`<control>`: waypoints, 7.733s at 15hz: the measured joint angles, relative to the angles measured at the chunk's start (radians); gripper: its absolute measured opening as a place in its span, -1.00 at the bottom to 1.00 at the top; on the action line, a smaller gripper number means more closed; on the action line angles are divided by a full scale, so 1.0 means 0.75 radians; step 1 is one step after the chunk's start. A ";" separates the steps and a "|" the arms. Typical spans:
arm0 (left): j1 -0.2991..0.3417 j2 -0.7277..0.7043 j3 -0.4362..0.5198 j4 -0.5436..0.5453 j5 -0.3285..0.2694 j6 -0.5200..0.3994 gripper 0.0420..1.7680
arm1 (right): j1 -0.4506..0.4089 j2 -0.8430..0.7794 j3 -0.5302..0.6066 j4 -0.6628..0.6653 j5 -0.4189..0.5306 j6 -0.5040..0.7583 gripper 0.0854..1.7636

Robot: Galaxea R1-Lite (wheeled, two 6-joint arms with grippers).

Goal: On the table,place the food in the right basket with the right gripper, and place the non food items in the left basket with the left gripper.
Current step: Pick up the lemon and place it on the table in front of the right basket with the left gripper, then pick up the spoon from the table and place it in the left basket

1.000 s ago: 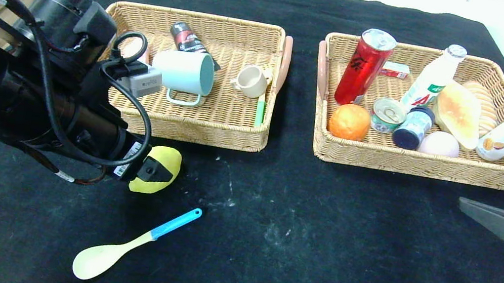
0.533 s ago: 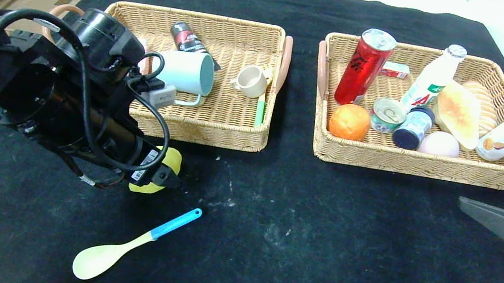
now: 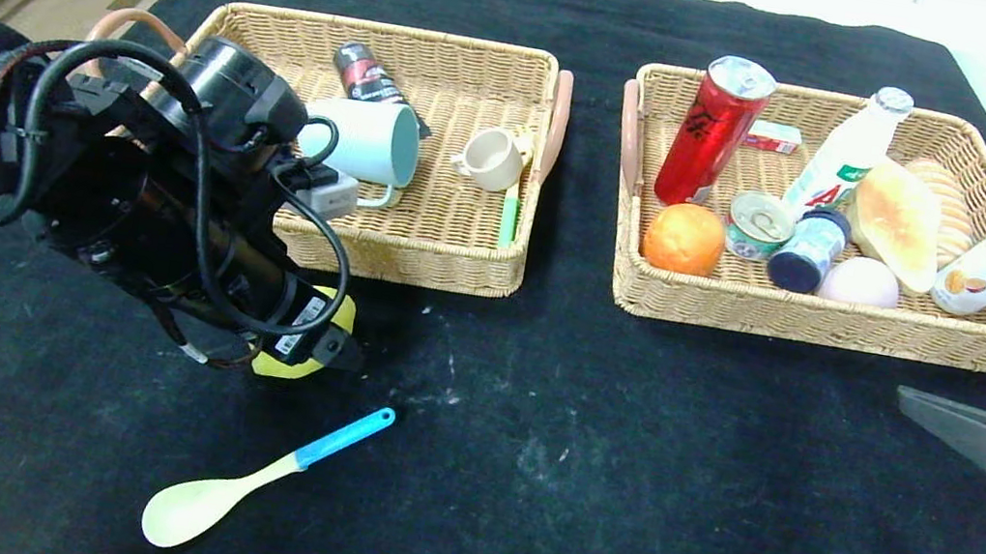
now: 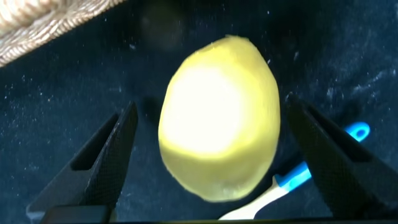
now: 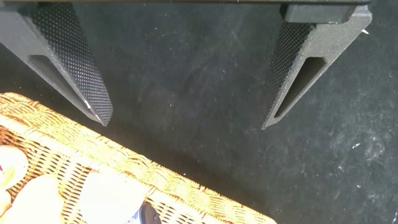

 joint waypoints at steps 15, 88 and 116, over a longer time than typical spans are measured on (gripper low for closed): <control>0.000 0.003 0.002 0.003 -0.001 0.002 0.19 | 0.000 0.004 0.000 0.000 0.001 0.000 0.94; -0.690 0.115 -0.432 -0.026 0.104 -0.478 0.92 | 0.000 -0.016 -0.001 0.000 0.001 0.002 0.94; -0.317 -0.384 0.440 -0.095 -0.069 0.222 0.94 | 0.000 -0.030 -0.002 -0.001 0.002 0.002 0.94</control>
